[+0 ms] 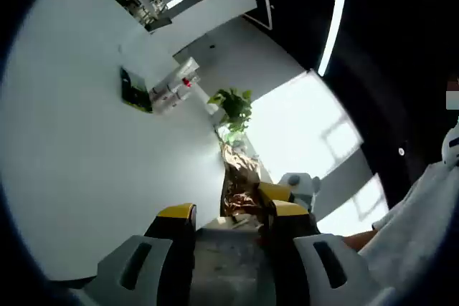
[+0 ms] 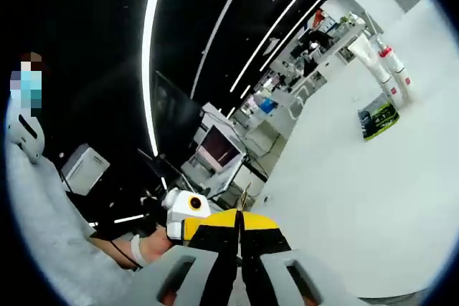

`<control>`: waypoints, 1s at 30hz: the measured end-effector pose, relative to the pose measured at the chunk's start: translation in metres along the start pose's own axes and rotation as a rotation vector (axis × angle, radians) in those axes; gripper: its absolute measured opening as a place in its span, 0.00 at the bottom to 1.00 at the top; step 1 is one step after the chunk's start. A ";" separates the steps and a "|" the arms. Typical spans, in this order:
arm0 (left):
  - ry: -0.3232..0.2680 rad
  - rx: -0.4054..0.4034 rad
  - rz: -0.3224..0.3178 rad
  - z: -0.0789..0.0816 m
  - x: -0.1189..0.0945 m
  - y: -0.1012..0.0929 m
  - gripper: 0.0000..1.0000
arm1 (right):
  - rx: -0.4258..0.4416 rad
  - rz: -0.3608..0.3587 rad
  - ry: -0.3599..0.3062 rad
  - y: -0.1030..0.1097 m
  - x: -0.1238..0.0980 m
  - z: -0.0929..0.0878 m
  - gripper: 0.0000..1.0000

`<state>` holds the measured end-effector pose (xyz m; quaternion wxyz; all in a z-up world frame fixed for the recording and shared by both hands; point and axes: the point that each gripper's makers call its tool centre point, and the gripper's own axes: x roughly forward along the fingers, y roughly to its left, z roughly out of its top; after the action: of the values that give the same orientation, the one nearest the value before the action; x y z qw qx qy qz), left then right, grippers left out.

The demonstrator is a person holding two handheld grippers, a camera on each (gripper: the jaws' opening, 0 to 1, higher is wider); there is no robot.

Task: Arrange the skincare products in the storage area until every visible bottle or jar stands upright without overlapping.

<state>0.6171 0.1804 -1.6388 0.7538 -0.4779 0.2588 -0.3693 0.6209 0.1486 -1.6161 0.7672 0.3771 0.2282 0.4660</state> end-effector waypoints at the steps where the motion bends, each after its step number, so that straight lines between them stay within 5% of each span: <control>1: -0.026 -0.013 0.002 0.003 0.001 0.000 0.26 | 0.011 0.008 -0.009 0.002 0.001 0.000 0.00; 8: -0.036 -0.031 -0.070 0.003 0.003 -0.018 0.03 | 0.079 0.020 -0.059 0.003 0.008 0.001 0.00; 17: -0.027 0.014 -0.092 0.011 -0.009 -0.031 0.00 | 0.101 0.086 -0.013 0.018 0.014 0.000 0.00; 20: 0.012 0.028 -0.091 0.009 -0.013 -0.033 0.00 | 0.091 0.137 0.066 0.023 0.012 -0.007 0.00; 23: 0.118 0.082 -0.066 -0.003 -0.021 -0.030 0.00 | 0.120 0.162 0.098 0.023 0.010 -0.005 0.17; 25: 0.160 0.107 -0.070 -0.008 -0.025 -0.032 0.00 | 0.113 0.168 0.114 0.021 0.008 -0.001 0.20; 30: 0.336 0.140 -0.108 -0.036 -0.029 -0.043 0.00 | -0.015 0.211 0.363 0.022 -0.004 -0.017 0.23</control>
<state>0.5601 0.1731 -1.6127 0.7106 -0.3691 0.3285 -0.5009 0.5950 0.1578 -1.6094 0.6632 0.3032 0.3183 0.6057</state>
